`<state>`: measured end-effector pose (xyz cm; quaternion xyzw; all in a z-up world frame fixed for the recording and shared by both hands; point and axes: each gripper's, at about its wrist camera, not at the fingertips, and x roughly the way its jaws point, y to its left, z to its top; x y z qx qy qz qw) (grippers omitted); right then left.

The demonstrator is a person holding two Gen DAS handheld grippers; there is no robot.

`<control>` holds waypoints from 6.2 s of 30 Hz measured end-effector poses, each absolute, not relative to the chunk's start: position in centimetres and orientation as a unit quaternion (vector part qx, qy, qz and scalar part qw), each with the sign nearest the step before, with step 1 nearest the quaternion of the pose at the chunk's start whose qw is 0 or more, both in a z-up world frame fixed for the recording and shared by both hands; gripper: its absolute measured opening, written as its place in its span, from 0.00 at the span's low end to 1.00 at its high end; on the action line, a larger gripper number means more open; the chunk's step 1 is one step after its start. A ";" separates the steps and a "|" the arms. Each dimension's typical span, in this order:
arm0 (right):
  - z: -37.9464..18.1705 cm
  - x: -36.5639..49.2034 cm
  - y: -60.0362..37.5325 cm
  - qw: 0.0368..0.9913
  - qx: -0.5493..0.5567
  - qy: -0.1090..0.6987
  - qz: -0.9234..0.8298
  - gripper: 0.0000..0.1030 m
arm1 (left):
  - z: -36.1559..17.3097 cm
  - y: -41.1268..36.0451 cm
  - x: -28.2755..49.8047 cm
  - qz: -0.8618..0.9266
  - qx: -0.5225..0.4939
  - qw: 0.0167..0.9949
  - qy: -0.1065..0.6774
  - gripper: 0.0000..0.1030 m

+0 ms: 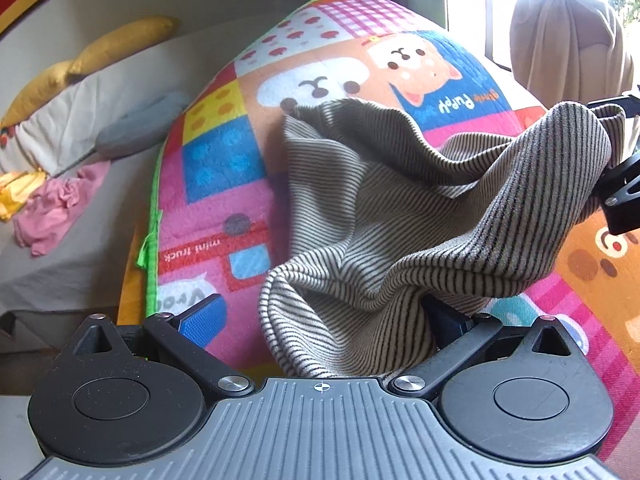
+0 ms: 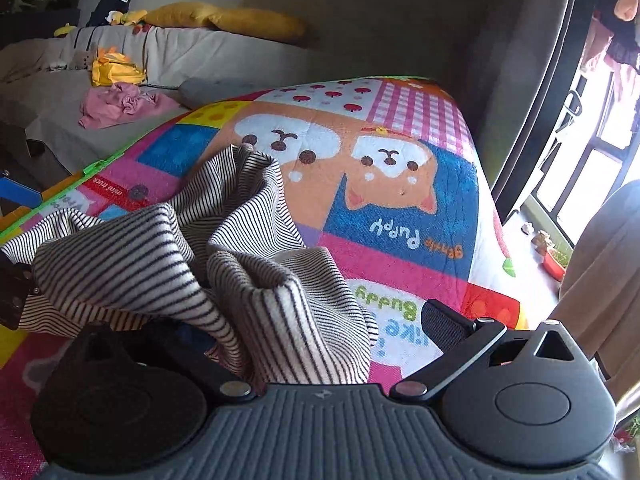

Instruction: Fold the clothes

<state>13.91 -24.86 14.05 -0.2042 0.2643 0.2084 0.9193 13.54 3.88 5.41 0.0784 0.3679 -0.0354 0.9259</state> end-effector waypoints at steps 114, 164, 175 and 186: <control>12.7 11.1 -33.6 0.970 -0.176 0.153 0.063 1.00 | 3.2 0.3 3.5 0.010 0.271 0.909 0.316 1.00; 9.9 5.5 -38.5 0.946 -0.264 0.186 -0.012 1.00 | 2.9 3.7 6.0 0.026 0.192 0.934 0.301 1.00; 8.2 -1.7 -39.9 0.936 -0.246 0.251 -0.014 1.00 | 2.9 3.6 4.0 -0.028 0.223 0.932 0.284 1.00; 6.9 -2.4 -38.3 0.921 -0.266 0.281 0.045 1.00 | 2.9 4.7 -0.4 -0.078 0.200 0.928 0.305 1.00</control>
